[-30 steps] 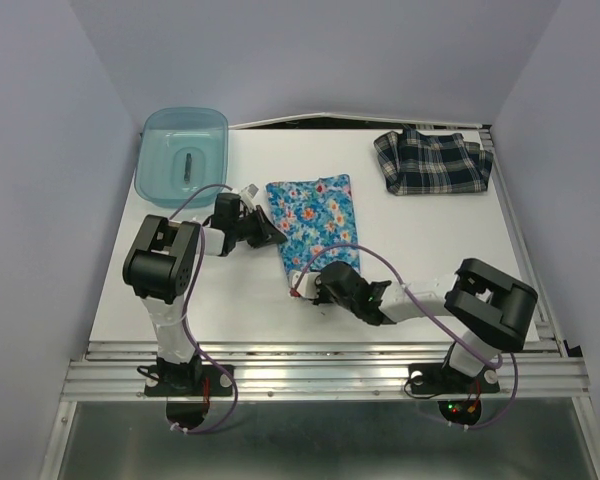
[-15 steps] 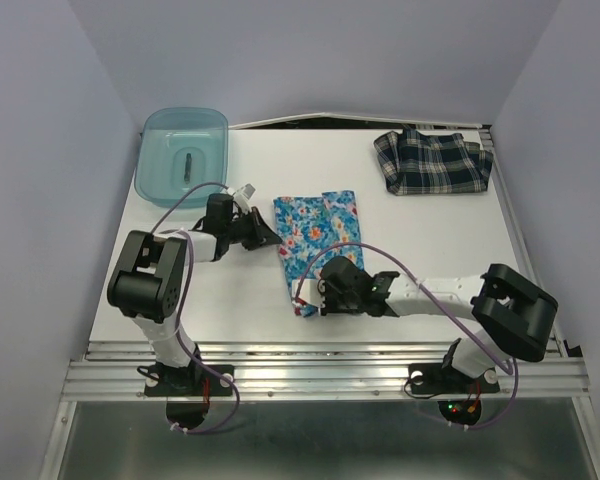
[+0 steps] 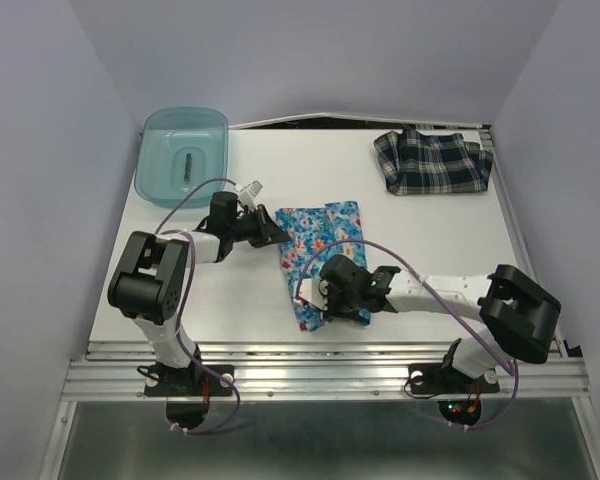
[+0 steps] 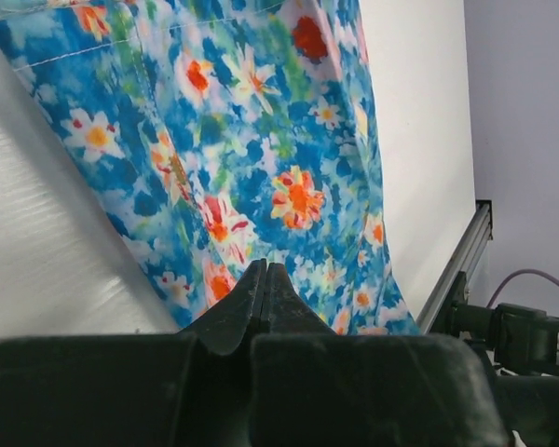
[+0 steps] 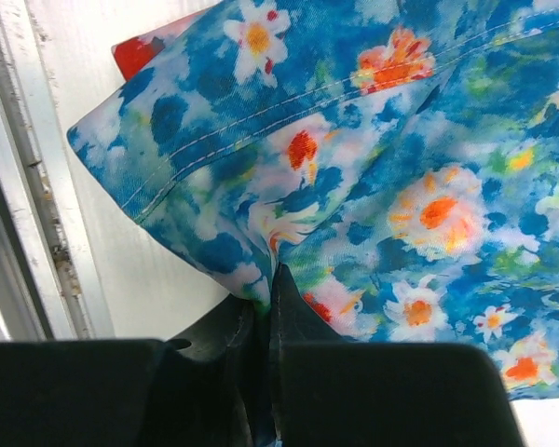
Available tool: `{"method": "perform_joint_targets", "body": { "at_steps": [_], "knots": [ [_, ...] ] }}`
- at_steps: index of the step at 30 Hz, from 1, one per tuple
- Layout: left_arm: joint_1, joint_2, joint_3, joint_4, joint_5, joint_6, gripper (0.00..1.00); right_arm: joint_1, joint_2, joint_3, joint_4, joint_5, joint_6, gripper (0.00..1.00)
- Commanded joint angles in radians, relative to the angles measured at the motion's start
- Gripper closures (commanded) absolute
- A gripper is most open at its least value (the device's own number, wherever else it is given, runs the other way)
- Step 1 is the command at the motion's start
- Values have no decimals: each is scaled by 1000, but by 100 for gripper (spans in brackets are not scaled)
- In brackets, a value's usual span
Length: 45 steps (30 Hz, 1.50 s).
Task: Fold and stack the skirts
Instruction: Fold the skirt
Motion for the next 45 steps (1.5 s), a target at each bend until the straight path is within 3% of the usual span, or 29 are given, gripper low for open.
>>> {"method": "perform_joint_targets", "body": {
  "at_steps": [1, 7, 13, 20, 30, 35, 45],
  "knots": [
    [-10, 71, 12, -24, -42, 8, 100, 6, -21, 70, -108, -60, 50, 99],
    [-2, 151, 73, -164, -129, 110, 100, 6, -27, 185, -233, -108, 65, 99],
    [-2, 181, 78, -199, -146, 147, 100, -3, -24, 292, -312, -170, 71, 99],
    [-3, 217, 115, -276, -168, 221, 100, -167, 38, 436, -438, -307, 13, 99],
    [-13, 238, 138, -319, -166, 281, 100, -408, 357, 789, -789, -542, -245, 99],
    [-22, 246, 158, -354, -168, 316, 100, -465, 541, 1127, -1027, -598, -344, 99],
    [-23, 284, 190, -385, -175, 347, 100, -526, 718, 1343, -1053, -513, -397, 99]
  ]
}}
